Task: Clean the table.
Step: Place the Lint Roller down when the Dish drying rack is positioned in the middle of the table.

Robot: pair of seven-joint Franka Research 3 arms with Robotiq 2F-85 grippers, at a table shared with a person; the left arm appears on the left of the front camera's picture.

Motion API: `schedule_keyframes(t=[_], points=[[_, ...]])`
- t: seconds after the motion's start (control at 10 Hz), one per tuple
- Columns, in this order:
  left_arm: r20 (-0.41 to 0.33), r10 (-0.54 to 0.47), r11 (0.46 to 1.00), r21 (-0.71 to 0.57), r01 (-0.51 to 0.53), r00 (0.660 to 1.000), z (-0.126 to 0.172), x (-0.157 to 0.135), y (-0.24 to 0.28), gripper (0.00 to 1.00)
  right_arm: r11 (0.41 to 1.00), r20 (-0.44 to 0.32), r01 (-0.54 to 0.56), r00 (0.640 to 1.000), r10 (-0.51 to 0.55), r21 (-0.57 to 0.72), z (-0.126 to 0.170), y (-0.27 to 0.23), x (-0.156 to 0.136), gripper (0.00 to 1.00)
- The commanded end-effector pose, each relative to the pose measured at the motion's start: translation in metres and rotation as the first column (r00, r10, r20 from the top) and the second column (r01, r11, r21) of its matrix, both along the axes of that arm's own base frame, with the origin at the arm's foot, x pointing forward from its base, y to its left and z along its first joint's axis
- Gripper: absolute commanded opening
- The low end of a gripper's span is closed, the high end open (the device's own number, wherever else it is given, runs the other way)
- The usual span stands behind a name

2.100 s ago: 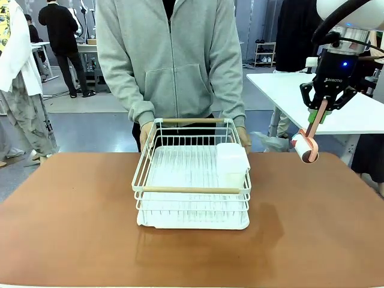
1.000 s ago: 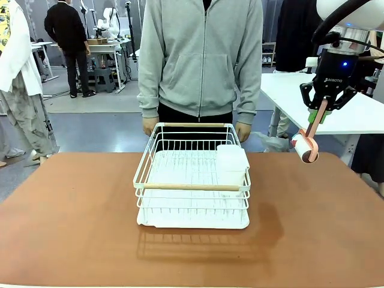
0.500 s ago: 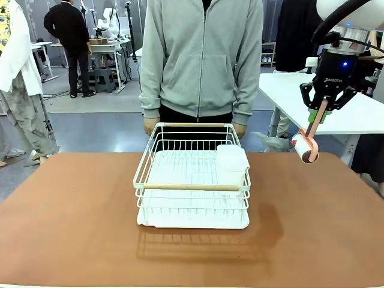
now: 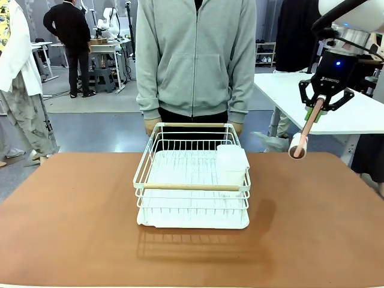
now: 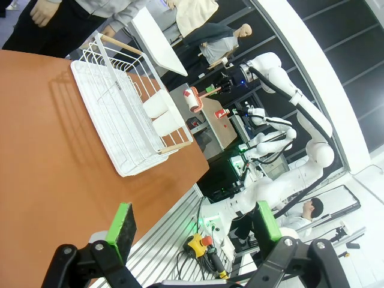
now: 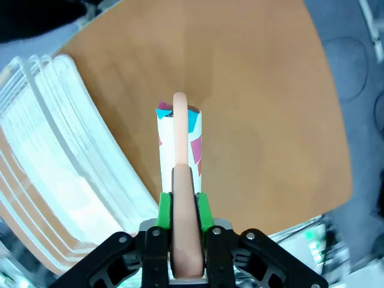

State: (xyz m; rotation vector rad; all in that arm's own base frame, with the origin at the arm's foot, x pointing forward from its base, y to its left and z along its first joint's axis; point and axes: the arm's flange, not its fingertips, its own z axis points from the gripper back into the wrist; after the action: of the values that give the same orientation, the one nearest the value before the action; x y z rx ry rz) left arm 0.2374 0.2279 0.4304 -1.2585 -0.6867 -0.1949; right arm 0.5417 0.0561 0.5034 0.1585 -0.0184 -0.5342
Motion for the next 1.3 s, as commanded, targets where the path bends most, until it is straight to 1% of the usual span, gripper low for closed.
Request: schedule_keyframes(t=[0.0, 0.1, 0.2, 0.3, 0.4, 0.6, 0.7, 0.8, 0.9, 1.0, 1.2], points=[[0.009, -0.003, 1.000, -0.007, 0.003, 1.000, 0.001, -0.003, 0.001, 1.00, 0.852, 0.041, 0.505, 0.857, -0.514, 0.141, -0.011, 0.010, 0.002, 0.21], [0.009, -0.003, 1.000, -0.007, 0.003, 1.000, 0.001, -0.003, 0.001, 1.00, 0.771, 0.056, 0.616, 0.774, -0.631, 0.161, -0.019, 0.008, 0.006, 0.21], [0.009, -0.003, 1.000, -0.007, 0.003, 1.000, 0.001, -0.003, 0.001, 1.00, 0.709, 0.070, 0.679, 0.711, -0.699, 0.190, -0.029, 0.007, 0.007, 0.21], [0.009, -0.003, 1.000, -0.007, 0.003, 1.000, 0.001, -0.003, 0.001, 1.00, 0.655, 0.096, 0.718, 0.653, -0.751, 0.235, -0.039, 0.006, 0.009, 0.21], [0.009, -0.003, 1.000, -0.007, 0.003, 1.000, 0.001, -0.003, 0.001, 1.00, 0.620, 0.136, 0.738, 0.609, -0.782, 0.266, -0.050, 0.003, 0.010, 0.21], [0.009, -0.003, 1.000, -0.007, 0.003, 1.000, 0.001, -0.003, 0.001, 1.00, 0.566, 0.173, 0.764, 0.540, -0.823, 0.309, -0.076, -0.003, 0.006, 0.21], [0.009, -0.003, 1.000, -0.007, 0.003, 1.000, 0.001, -0.003, 0.001, 1.00, 0.548, 0.176, 0.777, 0.519, -0.836, 0.309, -0.087, -0.005, 0.004, 0.21], [0.009, -0.003, 1.000, -0.007, 0.003, 1.000, 0.001, -0.003, 0.001, 1.00, 0.550, 0.178, 0.786, 0.520, -0.835, 0.281, -0.100, -0.005, 0.005, 0.21], [0.009, -0.003, 1.000, -0.007, 0.003, 1.000, 0.001, -0.003, 0.001, 1.00, 0.521, 0.189, 0.805, 0.485, -0.854, 0.283, -0.113, -0.006, 0.006, 0.21], [0.009, -0.003, 1.000, -0.007, 0.003, 1.000, 0.001, -0.003, 0.001, 1.00, 0.502, 0.189, 0.814, 0.465, -0.865, 0.293, -0.122, -0.007, 0.006, 0.21], [0.009, -0.003, 1.000, -0.007, 0.003, 1.000, 0.001, -0.003, 0.001, 1.00, 0.480, 0.177, 0.823, 0.446, -0.877, 0.303, -0.140, -0.009, 0.004, 0.21]])
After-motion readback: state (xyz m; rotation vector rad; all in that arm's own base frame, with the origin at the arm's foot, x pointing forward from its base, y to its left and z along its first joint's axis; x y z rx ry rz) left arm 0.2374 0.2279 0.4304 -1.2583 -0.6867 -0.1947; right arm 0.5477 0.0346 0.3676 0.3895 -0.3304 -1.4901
